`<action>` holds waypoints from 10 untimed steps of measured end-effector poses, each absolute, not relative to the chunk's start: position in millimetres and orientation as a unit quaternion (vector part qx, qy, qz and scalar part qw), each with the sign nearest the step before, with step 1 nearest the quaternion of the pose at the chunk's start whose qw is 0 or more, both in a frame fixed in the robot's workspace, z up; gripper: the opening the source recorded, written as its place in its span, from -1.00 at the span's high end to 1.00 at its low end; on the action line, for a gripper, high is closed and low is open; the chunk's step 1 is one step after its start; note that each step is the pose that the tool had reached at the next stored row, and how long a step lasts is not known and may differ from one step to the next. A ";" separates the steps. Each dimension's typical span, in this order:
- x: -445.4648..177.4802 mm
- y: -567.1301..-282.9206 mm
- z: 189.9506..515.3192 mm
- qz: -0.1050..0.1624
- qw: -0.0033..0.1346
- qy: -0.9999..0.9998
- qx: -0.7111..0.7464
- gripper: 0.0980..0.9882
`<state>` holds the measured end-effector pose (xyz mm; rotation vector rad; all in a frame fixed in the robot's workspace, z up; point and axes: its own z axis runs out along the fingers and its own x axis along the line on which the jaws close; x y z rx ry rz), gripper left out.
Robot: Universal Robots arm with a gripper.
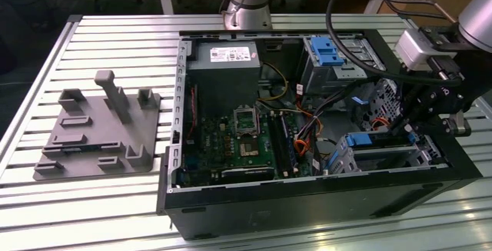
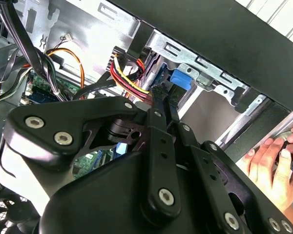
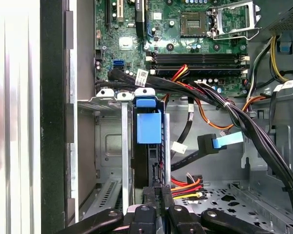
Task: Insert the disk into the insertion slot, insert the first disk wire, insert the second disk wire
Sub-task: 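Insert the first disk wire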
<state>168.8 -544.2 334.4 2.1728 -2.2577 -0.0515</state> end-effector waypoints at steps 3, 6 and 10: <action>168.8 -544.2 334.1 -0.016 0.004 -0.720 0.694 0.85; 168.8 -544.2 333.5 -0.016 0.004 -0.720 0.694 0.85; 168.8 -544.2 332.5 -0.016 0.004 -0.719 0.695 0.85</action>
